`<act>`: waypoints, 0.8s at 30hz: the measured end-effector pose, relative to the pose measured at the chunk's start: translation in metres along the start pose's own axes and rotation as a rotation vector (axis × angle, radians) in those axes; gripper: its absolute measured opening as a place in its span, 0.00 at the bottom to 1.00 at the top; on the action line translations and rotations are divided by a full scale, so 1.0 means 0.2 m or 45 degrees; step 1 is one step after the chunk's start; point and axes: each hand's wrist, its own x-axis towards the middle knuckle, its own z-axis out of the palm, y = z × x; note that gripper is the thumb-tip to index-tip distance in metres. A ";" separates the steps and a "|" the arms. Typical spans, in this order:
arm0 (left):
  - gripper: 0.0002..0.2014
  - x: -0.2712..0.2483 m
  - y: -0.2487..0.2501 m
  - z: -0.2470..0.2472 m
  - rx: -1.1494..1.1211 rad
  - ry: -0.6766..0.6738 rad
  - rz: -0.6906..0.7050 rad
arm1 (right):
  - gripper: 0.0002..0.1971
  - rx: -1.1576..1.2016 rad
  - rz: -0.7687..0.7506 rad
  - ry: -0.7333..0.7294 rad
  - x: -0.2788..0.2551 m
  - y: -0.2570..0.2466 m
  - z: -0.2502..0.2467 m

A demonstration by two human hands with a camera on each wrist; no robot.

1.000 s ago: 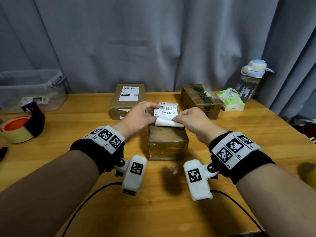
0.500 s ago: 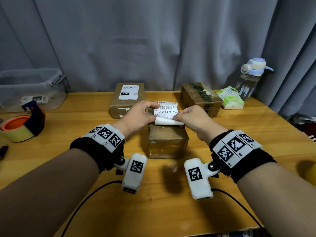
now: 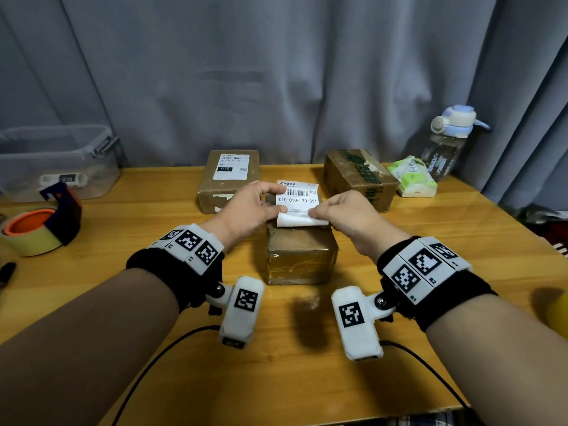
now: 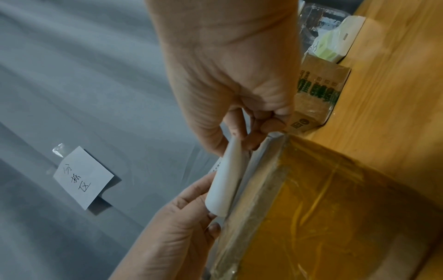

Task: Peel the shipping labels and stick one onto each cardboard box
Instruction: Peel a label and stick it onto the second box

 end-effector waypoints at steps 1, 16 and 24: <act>0.20 0.00 0.00 0.00 0.012 0.003 -0.001 | 0.10 -0.001 -0.003 0.000 0.00 0.00 0.00; 0.21 0.02 -0.02 0.02 0.025 0.009 -0.021 | 0.04 0.003 0.011 0.002 0.00 0.02 0.01; 0.20 0.02 -0.09 0.02 0.083 0.014 -0.026 | 0.07 -0.072 -0.014 -0.010 0.00 0.03 0.01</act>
